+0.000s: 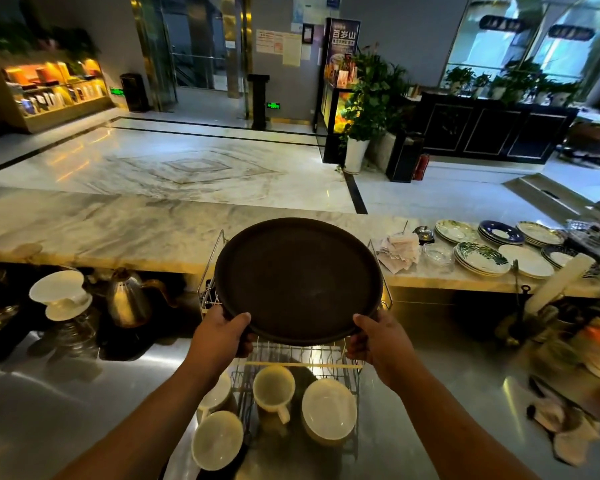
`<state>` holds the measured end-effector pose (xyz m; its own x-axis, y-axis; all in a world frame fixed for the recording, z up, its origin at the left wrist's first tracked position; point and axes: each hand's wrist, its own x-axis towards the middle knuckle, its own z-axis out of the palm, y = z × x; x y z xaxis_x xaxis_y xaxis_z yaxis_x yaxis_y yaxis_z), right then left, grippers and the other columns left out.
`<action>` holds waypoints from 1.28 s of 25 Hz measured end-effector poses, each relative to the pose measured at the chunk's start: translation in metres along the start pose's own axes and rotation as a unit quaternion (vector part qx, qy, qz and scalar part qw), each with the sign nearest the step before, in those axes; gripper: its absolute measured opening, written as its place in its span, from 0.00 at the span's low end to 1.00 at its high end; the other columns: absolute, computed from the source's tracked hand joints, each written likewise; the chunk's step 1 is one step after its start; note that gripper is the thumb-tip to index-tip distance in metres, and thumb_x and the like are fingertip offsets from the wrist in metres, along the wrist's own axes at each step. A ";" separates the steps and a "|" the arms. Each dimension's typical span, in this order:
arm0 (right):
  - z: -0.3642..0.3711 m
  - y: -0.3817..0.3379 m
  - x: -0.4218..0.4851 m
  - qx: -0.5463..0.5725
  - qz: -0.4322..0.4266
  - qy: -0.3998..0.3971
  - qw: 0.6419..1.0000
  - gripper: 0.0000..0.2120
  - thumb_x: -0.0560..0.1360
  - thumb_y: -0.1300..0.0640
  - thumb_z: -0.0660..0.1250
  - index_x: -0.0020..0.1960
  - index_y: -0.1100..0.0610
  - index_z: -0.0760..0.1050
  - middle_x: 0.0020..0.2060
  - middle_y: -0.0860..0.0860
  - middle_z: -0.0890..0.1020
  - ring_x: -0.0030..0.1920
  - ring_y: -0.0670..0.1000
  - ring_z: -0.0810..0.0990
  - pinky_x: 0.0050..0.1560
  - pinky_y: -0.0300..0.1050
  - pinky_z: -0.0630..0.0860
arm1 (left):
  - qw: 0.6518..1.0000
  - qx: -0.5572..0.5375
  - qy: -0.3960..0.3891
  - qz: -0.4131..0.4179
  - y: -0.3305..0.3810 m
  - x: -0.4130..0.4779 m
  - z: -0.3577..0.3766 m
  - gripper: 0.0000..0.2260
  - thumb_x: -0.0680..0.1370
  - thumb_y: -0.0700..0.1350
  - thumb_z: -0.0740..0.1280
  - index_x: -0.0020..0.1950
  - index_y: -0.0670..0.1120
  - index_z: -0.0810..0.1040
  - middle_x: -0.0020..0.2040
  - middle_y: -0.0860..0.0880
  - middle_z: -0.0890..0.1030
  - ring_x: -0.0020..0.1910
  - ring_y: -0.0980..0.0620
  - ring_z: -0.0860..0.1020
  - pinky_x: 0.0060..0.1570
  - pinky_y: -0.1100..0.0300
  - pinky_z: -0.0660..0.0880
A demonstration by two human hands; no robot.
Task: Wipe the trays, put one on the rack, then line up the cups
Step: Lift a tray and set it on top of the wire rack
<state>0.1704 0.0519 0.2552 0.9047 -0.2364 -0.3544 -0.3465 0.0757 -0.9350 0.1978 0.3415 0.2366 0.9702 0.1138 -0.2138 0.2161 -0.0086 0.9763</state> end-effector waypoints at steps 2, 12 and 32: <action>0.003 0.005 0.004 -0.010 0.002 0.005 1.000 0.07 0.82 0.57 0.66 0.58 0.59 0.76 0.31 0.55 0.84 0.32 0.54 0.85 0.35 0.47 0.83 | 1.000 0.001 -0.004 -0.008 -0.004 0.003 -0.002 0.05 0.81 0.43 0.68 0.55 0.44 0.76 0.31 0.46 0.82 0.27 0.52 0.80 0.29 0.58 0.78; 0.007 0.013 0.022 -0.019 0.007 0.007 1.000 0.04 0.83 0.59 0.65 0.57 0.55 0.76 0.32 0.57 0.83 0.31 0.54 0.84 0.35 0.48 0.84 | 0.999 0.026 0.001 -0.030 -0.017 0.022 -0.001 0.06 0.81 0.45 0.69 0.55 0.46 0.76 0.31 0.47 0.84 0.27 0.53 0.82 0.29 0.60 0.79; 0.007 0.009 0.049 -0.035 0.046 0.008 0.998 0.04 0.82 0.58 0.66 0.56 0.56 0.76 0.31 0.55 0.85 0.32 0.55 0.86 0.34 0.47 0.84 | 0.998 0.049 0.004 -0.050 -0.015 0.042 0.007 0.05 0.81 0.46 0.68 0.54 0.46 0.77 0.36 0.44 0.85 0.27 0.54 0.82 0.29 0.61 0.79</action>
<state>0.2136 0.0474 0.2289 0.8647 -0.2464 -0.4377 -0.4447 0.0294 -0.8952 0.2362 0.3393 0.2127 0.9425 0.1269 -0.3093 0.3218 -0.0933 0.9422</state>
